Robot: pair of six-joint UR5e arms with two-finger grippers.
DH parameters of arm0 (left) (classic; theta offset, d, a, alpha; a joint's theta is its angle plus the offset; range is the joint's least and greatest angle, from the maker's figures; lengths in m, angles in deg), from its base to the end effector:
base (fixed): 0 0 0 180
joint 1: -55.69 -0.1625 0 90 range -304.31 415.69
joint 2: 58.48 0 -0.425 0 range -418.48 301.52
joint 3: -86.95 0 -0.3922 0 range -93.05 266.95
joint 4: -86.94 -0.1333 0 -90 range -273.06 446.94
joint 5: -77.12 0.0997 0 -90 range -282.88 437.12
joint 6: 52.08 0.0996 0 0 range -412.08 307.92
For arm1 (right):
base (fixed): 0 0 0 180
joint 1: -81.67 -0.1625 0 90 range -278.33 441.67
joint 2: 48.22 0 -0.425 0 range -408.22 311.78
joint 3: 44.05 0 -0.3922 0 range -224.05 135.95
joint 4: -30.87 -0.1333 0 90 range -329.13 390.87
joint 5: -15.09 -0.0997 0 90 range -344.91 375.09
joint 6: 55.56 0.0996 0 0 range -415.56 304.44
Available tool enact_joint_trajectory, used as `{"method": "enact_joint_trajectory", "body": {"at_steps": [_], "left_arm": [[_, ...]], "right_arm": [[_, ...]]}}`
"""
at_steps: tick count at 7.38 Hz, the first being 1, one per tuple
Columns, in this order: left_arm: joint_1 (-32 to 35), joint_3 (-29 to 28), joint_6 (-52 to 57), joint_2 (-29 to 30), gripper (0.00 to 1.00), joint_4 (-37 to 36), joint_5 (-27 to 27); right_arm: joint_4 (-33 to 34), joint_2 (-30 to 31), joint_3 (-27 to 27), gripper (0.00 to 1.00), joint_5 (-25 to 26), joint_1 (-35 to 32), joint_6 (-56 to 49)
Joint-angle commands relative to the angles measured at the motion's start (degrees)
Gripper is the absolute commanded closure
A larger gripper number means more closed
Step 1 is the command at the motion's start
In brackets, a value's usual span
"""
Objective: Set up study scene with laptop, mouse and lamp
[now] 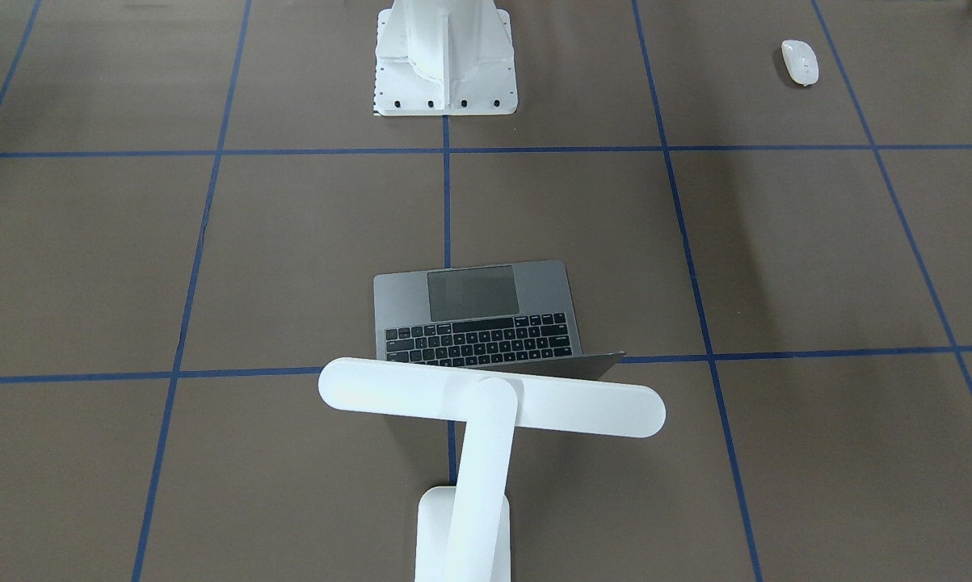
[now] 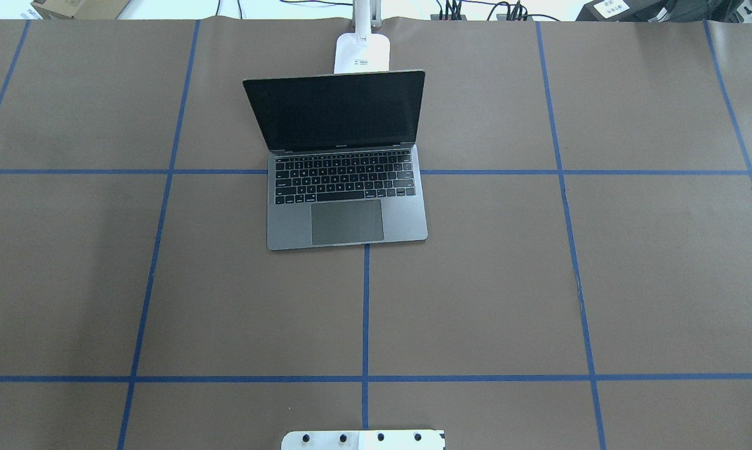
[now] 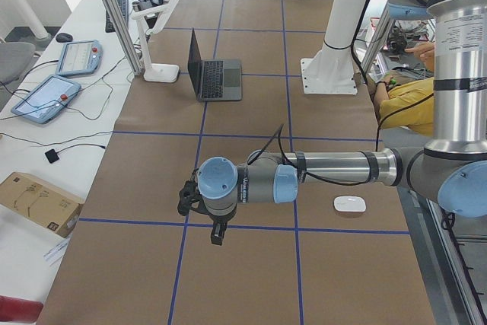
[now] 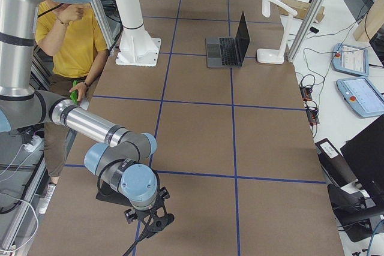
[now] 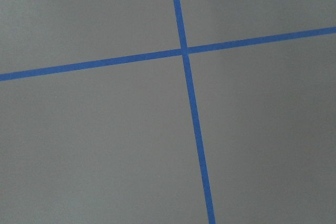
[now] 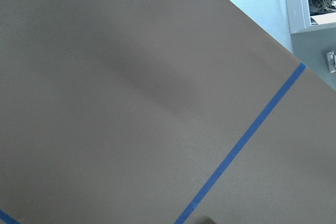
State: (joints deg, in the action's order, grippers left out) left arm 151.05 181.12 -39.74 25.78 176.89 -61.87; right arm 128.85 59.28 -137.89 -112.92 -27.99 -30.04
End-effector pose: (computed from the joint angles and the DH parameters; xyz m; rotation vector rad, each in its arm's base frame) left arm -0.0997 -0.4400 0.6643 0.1054 0.8493 0.1022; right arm 0.1744 -0.2743 0.7702 -0.4102 -0.6576 0.8754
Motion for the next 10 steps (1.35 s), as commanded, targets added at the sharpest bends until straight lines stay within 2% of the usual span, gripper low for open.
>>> {"method": "enact_joint_trajectory", "body": {"at_steps": [1, 2, 3, 5, 10], "left_arm": [[1.8, -0.2, 0.1, -0.5, 0.0, -0.1, 2.2], [2.0, -0.2, 0.1, -0.8, 0.0, -0.1, 2.8], [2.5, -0.3, 0.1, -0.8, 0.0, -0.1, 2.8], [6.0, -2.7, 0.1, -1.0, 0.0, 0.1, 2.9], [6.2, -2.5, 0.1, -2.3, 0.0, 1.4, 3.2]], "right_arm": [[1.0, -0.5, 0.0, 0.08, 0.6, 0.3, 2.5], [0.3, -0.5, 2.5, 0.01, -0.1, 0.1, 5.9], [0.3, -0.4, 0.3, 0.0, -1.4, 0.1, 7.0], [1.1, -1.6, 0.3, 0.01, -1.9, 0.1, 11.2], [1.0, -1.3, 3.4, 0.02, -2.0, 3.5, 29.8]]}}
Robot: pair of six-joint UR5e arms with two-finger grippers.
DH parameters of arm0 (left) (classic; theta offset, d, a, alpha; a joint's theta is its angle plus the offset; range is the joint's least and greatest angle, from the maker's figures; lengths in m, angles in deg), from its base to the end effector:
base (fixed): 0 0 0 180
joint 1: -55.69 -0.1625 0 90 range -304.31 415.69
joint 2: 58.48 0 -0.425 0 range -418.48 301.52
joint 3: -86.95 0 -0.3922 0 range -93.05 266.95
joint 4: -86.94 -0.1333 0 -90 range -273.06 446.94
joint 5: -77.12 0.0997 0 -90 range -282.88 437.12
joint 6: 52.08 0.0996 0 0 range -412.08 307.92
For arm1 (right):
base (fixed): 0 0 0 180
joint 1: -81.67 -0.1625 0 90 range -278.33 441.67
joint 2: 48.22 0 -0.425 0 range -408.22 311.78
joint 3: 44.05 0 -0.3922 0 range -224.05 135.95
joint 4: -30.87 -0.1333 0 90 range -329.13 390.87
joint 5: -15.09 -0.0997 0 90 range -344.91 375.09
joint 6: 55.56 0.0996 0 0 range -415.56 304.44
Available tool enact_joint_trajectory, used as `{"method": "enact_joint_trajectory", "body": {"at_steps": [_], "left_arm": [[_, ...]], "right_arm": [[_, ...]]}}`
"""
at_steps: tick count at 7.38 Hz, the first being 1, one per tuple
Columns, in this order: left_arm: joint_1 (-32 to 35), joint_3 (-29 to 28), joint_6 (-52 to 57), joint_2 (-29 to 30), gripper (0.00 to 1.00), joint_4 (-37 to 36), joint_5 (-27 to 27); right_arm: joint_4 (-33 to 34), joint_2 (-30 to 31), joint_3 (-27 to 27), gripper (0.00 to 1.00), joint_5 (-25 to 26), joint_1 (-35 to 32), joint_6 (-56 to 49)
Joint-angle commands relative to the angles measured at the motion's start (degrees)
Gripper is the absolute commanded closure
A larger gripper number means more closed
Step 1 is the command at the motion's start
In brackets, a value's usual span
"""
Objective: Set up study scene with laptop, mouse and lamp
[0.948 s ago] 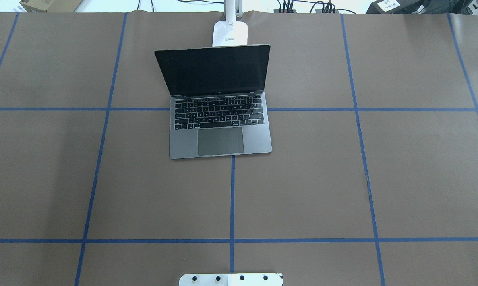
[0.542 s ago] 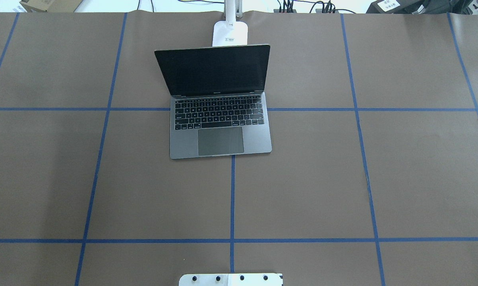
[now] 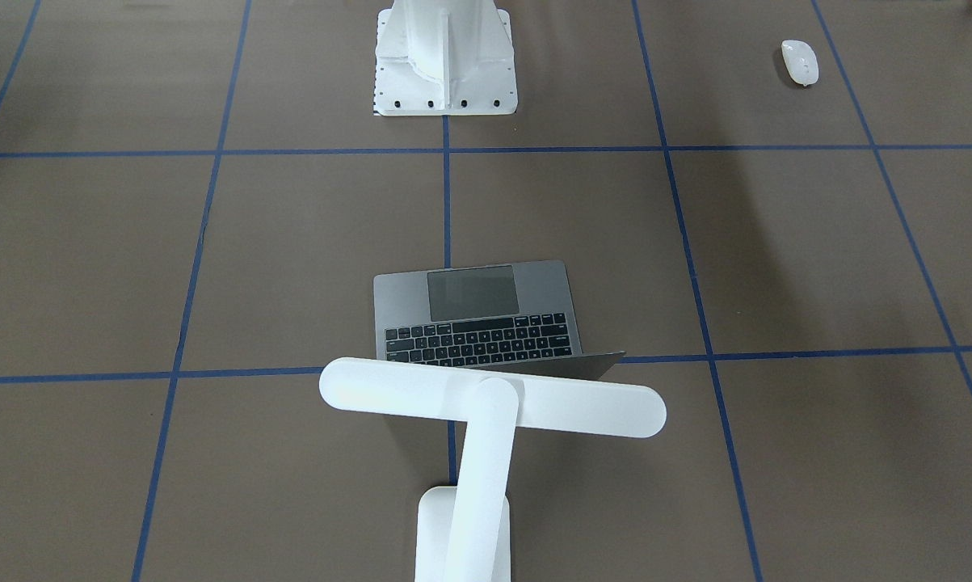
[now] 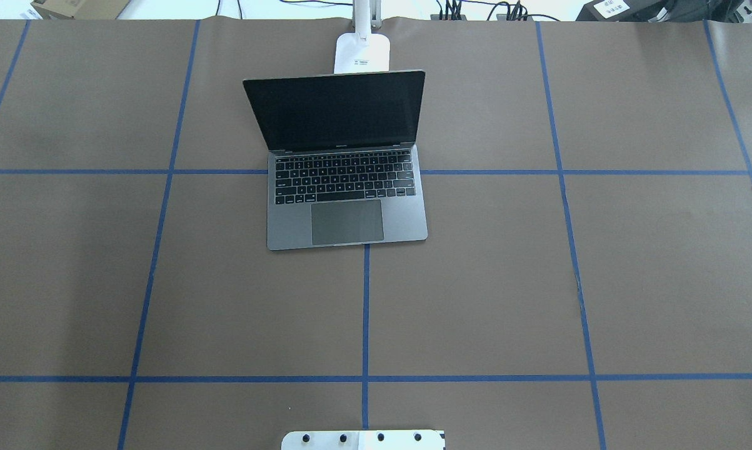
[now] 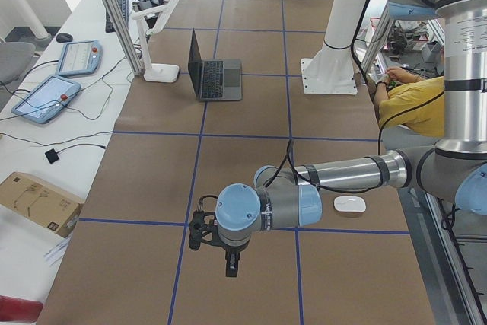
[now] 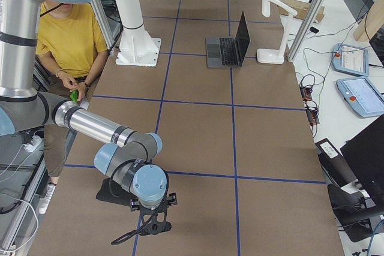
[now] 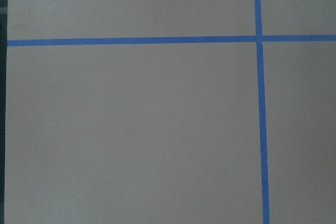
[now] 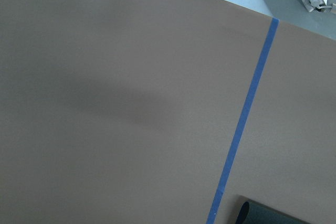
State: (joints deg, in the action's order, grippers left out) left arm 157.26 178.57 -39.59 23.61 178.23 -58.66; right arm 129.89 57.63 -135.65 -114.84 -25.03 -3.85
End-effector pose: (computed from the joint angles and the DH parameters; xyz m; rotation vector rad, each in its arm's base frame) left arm -0.1458 -0.4036 0.7043 0.0857 0.7981 -0.0197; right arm 0.1600 -0.2918 0.7774 -0.6213 -0.5784 1.2685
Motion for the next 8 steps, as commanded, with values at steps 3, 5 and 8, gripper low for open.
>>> {"method": "enact_joint_trajectory", "body": {"at_steps": [3, 5, 8], "left_arm": [[0.0, 0.1, -0.2, -0.9, 0.0, 0.0, -0.6], [0.0, 0.1, -0.3, -1.1, 0.0, 0.2, -0.7], [0.0, 0.4, -0.2, -1.1, 0.0, 0.4, -0.8]], "right_arm": [[-0.1, 0.5, 3.7, 0.01, -0.2, 1.7, 4.9], [4.7, -1.7, 5.0, 0.01, -2.9, 7.8, 7.5], [14.5, -7.6, 12.3, 0.06, -5.8, 14.8, 7.4]]}}
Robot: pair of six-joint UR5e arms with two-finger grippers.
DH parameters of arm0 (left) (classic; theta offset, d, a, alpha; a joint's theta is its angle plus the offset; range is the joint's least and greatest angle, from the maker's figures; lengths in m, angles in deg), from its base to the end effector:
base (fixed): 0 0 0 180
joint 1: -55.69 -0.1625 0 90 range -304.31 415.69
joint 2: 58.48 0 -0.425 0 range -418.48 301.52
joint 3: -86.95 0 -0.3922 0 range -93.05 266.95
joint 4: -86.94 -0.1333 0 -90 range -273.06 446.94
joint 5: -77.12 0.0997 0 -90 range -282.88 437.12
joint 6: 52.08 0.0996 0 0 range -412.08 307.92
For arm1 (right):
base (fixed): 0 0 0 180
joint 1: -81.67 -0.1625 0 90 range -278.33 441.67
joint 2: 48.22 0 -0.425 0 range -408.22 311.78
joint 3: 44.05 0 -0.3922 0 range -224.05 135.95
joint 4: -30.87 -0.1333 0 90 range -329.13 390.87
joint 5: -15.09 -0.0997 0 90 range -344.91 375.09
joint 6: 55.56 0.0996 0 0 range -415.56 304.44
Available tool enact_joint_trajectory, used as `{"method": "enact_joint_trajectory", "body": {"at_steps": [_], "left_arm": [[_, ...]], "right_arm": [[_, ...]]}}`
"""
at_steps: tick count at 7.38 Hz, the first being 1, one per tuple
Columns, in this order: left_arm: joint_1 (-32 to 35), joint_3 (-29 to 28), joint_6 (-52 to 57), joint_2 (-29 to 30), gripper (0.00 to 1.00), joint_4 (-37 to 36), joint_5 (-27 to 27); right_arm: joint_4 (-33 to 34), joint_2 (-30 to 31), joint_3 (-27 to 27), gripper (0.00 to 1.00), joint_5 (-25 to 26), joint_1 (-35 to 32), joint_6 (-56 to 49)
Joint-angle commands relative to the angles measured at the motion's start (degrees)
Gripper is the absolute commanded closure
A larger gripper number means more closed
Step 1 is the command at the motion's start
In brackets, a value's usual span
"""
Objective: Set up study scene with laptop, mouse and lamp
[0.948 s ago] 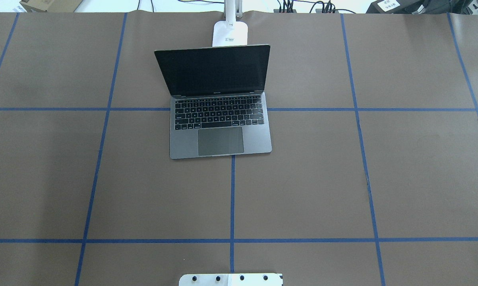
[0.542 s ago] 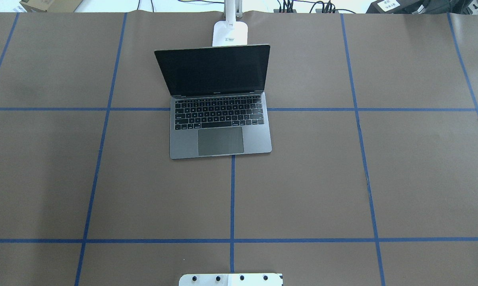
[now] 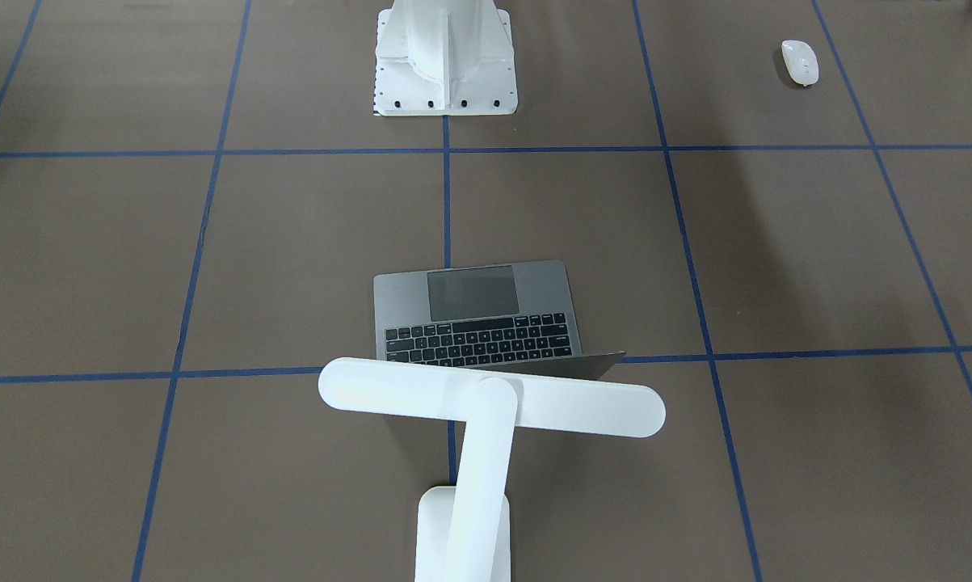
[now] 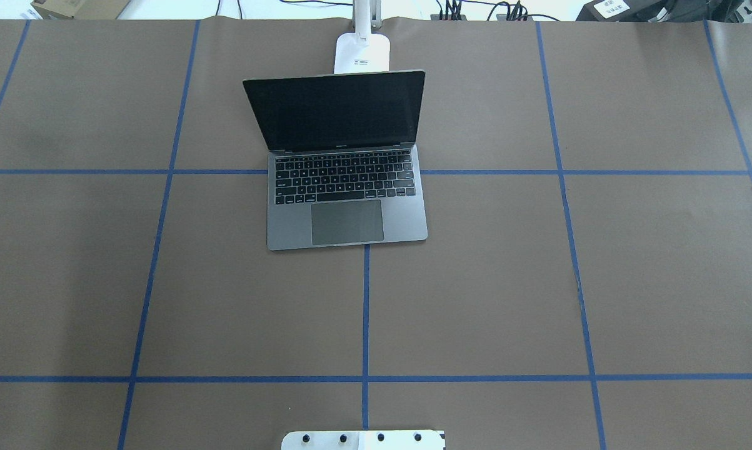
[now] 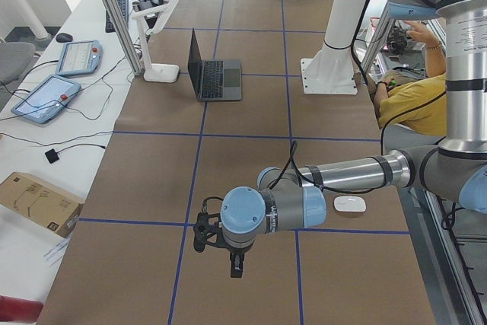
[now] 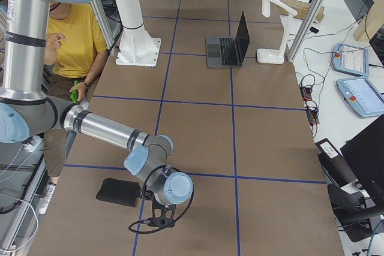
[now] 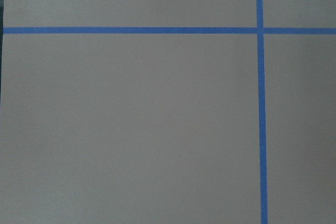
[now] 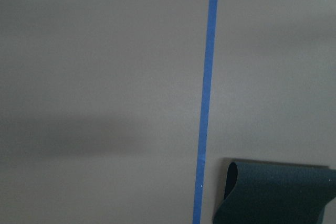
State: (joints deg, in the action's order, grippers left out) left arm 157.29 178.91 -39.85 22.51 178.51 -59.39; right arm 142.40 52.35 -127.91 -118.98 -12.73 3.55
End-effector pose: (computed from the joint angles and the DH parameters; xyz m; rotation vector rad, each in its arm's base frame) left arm -0.1433 -0.3946 0.7081 0.0791 0.8123 -0.0284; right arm 0.0893 -0.3258 0.8110 -0.9711 -0.3936 1.2694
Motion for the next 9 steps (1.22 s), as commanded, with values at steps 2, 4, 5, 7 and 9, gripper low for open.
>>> {"method": "enact_joint_trajectory", "body": {"at_steps": [2, 4, 5, 7, 9], "left_arm": [[0.0, 1.0, 0.1, -0.8, 0.0, 0.2, -0.1], [0.0, 5.8, -0.3, -4.3, 0.0, 0.1, -0.1], [-0.1, 5.9, -0.4, -4.5, 0.0, 0.1, -0.1], [-0.1, 5.8, -0.4, -4.5, 0.0, 0.1, -0.1], [-0.1, 5.8, -0.4, -4.5, 0.0, 0.1, -0.1]], "right_arm": [[4.3, -4.0, 9.0, 0.09, -1.7, 5.7, -0.1], [6.9, -1.6, 8.9, 0.12, -1.0, 5.8, -2.1], [6.9, -0.5, 8.9, 0.12, -0.9, 5.8, -2.7], [6.9, 1.3, 8.9, 0.12, -0.8, 5.8, -4.2], [6.9, 1.6, 9.0, 0.12, -0.8, 5.9, -4.1]]}}
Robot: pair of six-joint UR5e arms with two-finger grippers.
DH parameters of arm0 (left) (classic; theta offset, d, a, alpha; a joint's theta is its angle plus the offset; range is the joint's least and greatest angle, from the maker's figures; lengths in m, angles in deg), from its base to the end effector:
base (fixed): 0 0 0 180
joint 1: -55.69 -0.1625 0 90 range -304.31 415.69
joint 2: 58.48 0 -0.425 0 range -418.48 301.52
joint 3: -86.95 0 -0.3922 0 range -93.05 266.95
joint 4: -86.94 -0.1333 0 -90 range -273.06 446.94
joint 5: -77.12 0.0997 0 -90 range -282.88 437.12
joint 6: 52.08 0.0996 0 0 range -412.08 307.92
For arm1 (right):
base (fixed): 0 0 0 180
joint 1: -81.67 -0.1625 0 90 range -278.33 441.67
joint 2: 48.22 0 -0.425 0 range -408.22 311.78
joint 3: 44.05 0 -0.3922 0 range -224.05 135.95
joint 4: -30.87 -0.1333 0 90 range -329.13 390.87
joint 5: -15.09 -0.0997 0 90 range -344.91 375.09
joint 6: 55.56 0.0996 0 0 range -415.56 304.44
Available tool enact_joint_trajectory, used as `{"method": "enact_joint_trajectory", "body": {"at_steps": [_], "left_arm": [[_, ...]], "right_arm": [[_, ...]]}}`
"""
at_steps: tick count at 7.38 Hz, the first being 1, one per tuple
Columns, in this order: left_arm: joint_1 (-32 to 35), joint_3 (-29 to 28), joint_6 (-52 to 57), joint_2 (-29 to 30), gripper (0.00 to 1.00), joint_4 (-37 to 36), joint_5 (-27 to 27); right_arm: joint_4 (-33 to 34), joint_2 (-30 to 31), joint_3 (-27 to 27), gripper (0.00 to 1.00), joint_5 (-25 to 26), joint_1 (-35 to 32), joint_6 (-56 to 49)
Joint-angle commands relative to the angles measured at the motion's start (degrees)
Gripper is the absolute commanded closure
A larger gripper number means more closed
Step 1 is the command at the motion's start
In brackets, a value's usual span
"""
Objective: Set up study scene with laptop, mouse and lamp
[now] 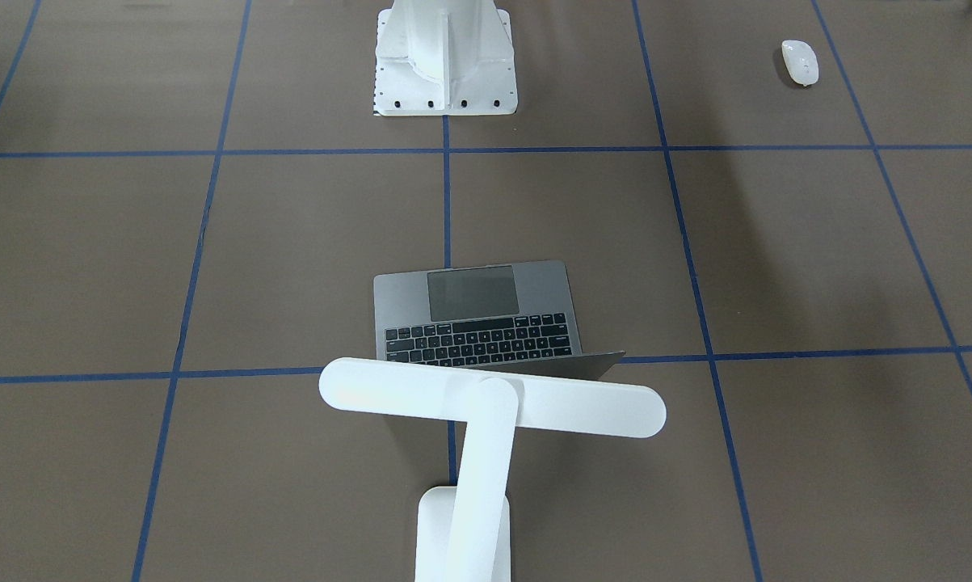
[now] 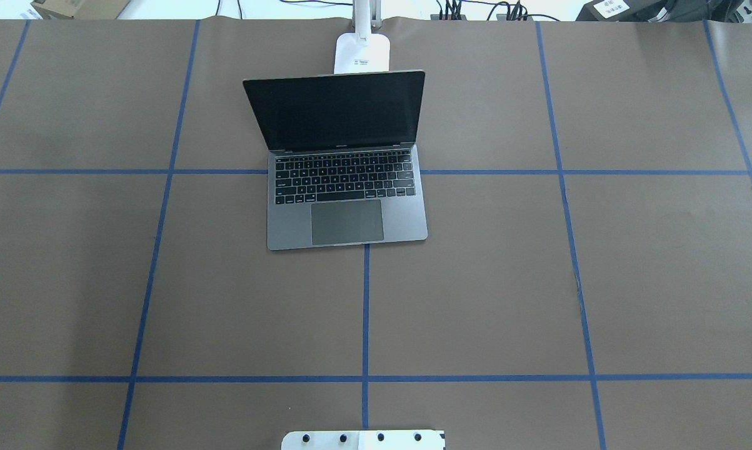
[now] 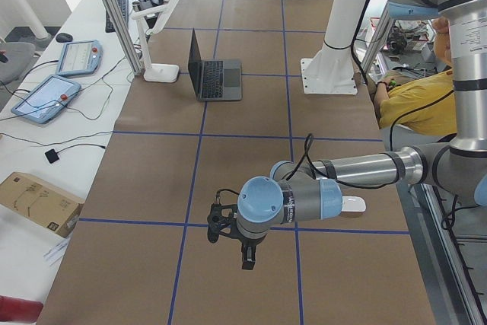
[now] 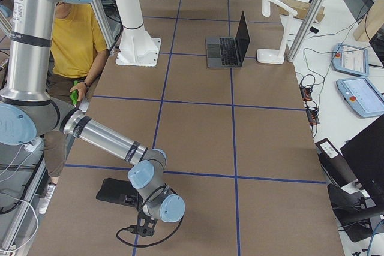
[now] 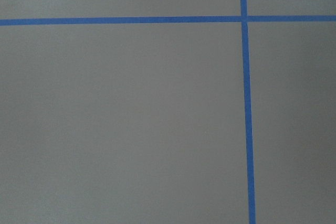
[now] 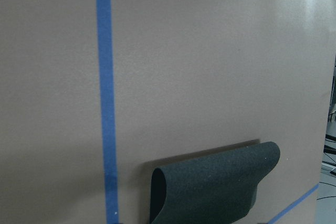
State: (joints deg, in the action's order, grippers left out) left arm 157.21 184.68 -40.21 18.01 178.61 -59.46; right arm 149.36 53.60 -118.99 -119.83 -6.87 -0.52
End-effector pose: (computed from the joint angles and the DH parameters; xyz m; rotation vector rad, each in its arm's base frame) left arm -0.1367 -0.3655 0.6907 0.0984 0.8095 -0.0234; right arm 0.0563 -0.2629 0.8779 -1.2228 -0.2153 1.1977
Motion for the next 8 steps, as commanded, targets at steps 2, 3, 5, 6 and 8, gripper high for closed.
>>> {"method": "enact_joint_trajectory", "body": {"at_steps": [2, 3, 5, 6, 8], "left_arm": [[0.0, -0.2, 0.0, 0.0, 0.0, 0.0, 0.0], [0.0, -0.2, 0.0, 0.0, 0.0, 0.0, 0.0], [0.0, -0.1, 0.0, 0.0, 0.0, 0.0, 0.0], [0.0, -0.1, 0.0, 0.0, 0.0, 0.0, -0.1], [0.0, -0.3, 0.0, -0.1, 0.0, -0.2, -2.3]], "right_arm": [[0.0, 1.0, 0.2, 0.12, 0.0, 0.1, 0.0], [-0.1, 1.0, 0.2, 0.12, -0.1, 0.2, 0.5], [-0.1, 1.0, 0.2, 0.14, -0.6, 0.4, 0.8], [-0.2, 1.0, 0.3, 0.15, -0.9, 0.5, 0.9], [-0.4, 1.1, 0.6, 0.16, -1.5, 0.5, 0.7]]}}
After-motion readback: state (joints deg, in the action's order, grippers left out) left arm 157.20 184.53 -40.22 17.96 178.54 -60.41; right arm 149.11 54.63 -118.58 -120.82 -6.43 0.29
